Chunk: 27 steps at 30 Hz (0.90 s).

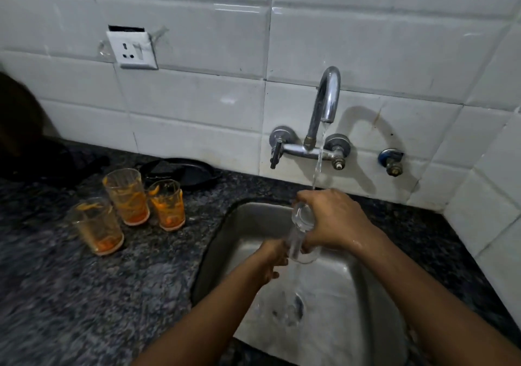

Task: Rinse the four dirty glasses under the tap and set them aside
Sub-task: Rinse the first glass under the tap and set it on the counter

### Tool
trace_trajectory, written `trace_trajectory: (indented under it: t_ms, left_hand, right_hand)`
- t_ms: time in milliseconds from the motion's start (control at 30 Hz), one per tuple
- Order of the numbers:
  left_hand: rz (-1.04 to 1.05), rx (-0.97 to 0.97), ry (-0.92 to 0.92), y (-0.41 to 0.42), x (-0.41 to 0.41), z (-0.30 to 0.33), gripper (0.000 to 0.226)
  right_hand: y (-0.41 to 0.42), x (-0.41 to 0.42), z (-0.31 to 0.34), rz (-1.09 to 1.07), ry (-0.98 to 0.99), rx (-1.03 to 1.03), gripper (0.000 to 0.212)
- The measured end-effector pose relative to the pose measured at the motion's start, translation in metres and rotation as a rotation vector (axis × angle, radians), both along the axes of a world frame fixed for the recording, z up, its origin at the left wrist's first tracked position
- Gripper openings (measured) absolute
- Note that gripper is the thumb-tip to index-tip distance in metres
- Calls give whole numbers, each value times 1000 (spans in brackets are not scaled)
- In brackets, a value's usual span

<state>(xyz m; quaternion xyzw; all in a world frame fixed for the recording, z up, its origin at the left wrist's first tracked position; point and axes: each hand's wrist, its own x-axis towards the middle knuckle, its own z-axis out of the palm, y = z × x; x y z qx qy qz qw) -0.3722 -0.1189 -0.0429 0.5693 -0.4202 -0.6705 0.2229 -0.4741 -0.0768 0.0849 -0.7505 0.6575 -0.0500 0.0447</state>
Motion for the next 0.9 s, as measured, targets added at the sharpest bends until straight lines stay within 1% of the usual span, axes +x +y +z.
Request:
trace_trajectory:
  t_ms: [100,200,233,267,300,367,467,567,667,733,800,833,900]
  left_hand:
    - [-20,-240,-134,-3,20,7,16]
    - [-66,-527,-409,-13,50,18,15]
    - [-77,-635,-482,-17,62,22,14]
    - [-77,-727,-518,-21,74,28,12]
    - [-55,-816,-523,-24,89,35,13]
    - [4,-951,-498,-29,124,51,17]
    - [124,-1077,-481,-34,188,72,20]
    - [295,-1136,-432,-39,267,79,17]
    - [554,-1097,-384,-48,354,65,36]
    - [694,-1012,-425,-56,415,46,47]
    - [712,-896,-621,-68,471,15,54]
    - [681,-830,-762,-76,502,-3,54]
    - [583,-675,-1043,-93,542,-31,46]
  right_hand:
    - [-4,15,6,5,-14,-51,64]
    - [-10,36,14,-8,25,-100,67]
    - [-11,44,17,-6,47,-127,68]
    - [-12,51,20,-6,64,-168,69]
    - [-14,60,22,-3,63,-224,68]
    - [-21,80,25,23,-19,-342,67]
    - [-40,118,26,109,-160,-461,67]
    - [-68,172,21,227,-249,-602,64]
    - [-96,240,14,300,-349,-647,58]
    - [-119,291,8,337,-381,-637,59]
    - [-141,336,0,373,-401,-609,60]
    - [-156,362,-5,388,-411,-591,60]
    - [-180,399,-11,394,-425,-527,61]
